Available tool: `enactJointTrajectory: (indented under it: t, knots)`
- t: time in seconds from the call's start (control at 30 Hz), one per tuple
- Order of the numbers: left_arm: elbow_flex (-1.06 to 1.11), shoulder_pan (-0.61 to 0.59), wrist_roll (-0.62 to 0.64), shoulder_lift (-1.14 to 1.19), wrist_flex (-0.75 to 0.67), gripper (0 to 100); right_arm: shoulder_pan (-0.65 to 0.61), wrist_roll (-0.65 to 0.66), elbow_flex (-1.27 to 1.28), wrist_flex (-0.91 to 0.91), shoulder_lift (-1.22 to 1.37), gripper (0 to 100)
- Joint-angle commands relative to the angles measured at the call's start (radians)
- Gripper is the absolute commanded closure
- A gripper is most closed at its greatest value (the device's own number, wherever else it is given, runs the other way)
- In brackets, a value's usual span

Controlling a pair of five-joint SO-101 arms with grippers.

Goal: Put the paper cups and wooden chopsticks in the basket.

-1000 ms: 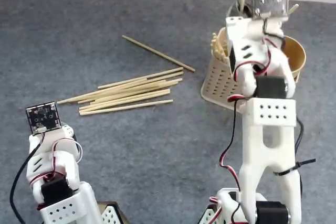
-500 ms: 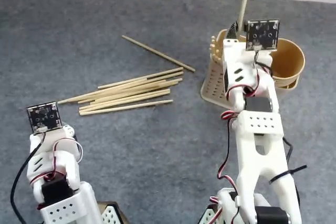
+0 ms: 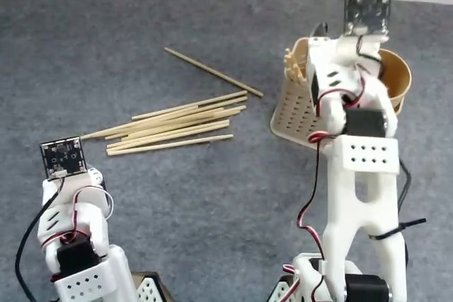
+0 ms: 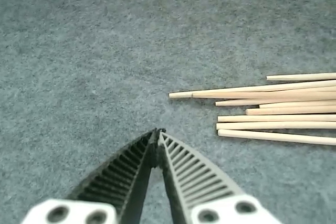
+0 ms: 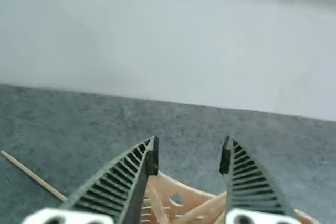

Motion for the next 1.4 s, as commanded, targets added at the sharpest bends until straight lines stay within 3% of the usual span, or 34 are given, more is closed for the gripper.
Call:
enactJointTrajectory:
  t: [0.0,0.23,0.37,0.63,0.9,1.03,1.23,1.37]
  knots:
    - [-0.004,0.019,-0.008,-0.002,-0.02,99,-0.012,-0.008,-0.202,0.136,-0.021,80.0]
    - [-0.004,0.019,-0.008,-0.002,-0.02,99,-0.096,-0.003,-0.466,0.501,-0.019,88.5]
    - [-0.004,0.015,-0.008,-0.002,-0.02,99,-0.176,0.002,-0.527,0.664,-0.019,88.7]
    - [-0.015,-0.048,-0.008,-0.002,-0.021,99,-0.424,0.098,-0.536,0.868,-0.01,88.7]
    - [-0.007,-0.07,-0.008,-0.002,-0.049,99,-0.644,0.206,-0.41,0.866,0.108,88.5]
    - [-0.007,-0.07,-0.008,-0.002,-0.049,99,-0.684,0.253,-0.407,0.865,0.257,87.7]
    - [-0.007,-0.071,-0.008,-0.002,-0.049,99,-0.704,0.316,-0.407,0.757,0.449,76.3]
    - [-0.008,-0.085,-0.008,-0.002,-0.046,99,-0.711,0.365,-0.407,0.685,0.561,75.9]
